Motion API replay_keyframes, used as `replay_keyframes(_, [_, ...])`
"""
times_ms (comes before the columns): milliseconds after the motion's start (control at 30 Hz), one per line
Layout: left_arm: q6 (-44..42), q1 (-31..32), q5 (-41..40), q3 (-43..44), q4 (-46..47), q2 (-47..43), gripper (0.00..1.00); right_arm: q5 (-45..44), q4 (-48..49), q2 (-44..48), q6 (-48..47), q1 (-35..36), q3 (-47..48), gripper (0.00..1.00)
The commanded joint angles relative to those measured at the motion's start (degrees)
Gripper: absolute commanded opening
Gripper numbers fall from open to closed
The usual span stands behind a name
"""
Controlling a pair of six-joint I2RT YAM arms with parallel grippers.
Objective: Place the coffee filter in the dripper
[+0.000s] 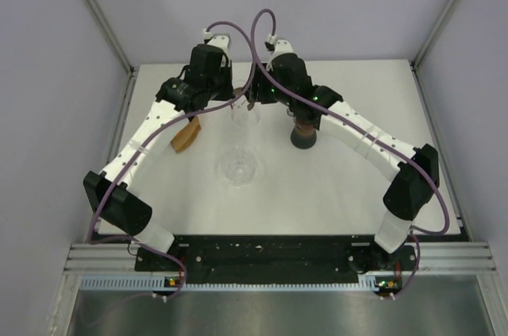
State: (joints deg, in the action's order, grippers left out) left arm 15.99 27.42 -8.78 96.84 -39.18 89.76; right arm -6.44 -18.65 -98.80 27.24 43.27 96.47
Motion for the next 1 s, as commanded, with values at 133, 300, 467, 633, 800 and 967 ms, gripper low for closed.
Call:
replay_keyframes(133, [-0.69,1.14,-0.81,3.44,1.83,-1.34,0.00,-1.22,-0.68,-4.64,-2.28,0.06,4.26,0.22])
replay_keyframes(300, [-0.17,1.14,0.42,4.32,0.42,-2.04,0.00,1.60,-0.77,-4.82,-4.39,0.06,4.43,0.00])
replay_keyframes(467, [0.98,0.97,1.65,4.59,-0.99,-2.92,0.03,2.30,-0.77,-2.54,-9.04,0.15,3.99,0.00])
replay_keyframes(633, [-0.17,0.71,5.61,4.15,-1.08,-3.71,0.41,3.27,0.28,-0.16,-9.67,0.07,2.15,0.00])
replay_keyframes(800, [-0.43,0.09,7.98,3.89,-1.51,-4.50,0.53,3.27,0.73,1.07,-9.58,-0.02,0.22,0.00])
replay_keyframes(967, [-1.57,-2.71,11.75,6.25,-3.62,-5.99,0.68,3.79,0.46,3.35,-11.50,-0.02,-0.14,0.00])
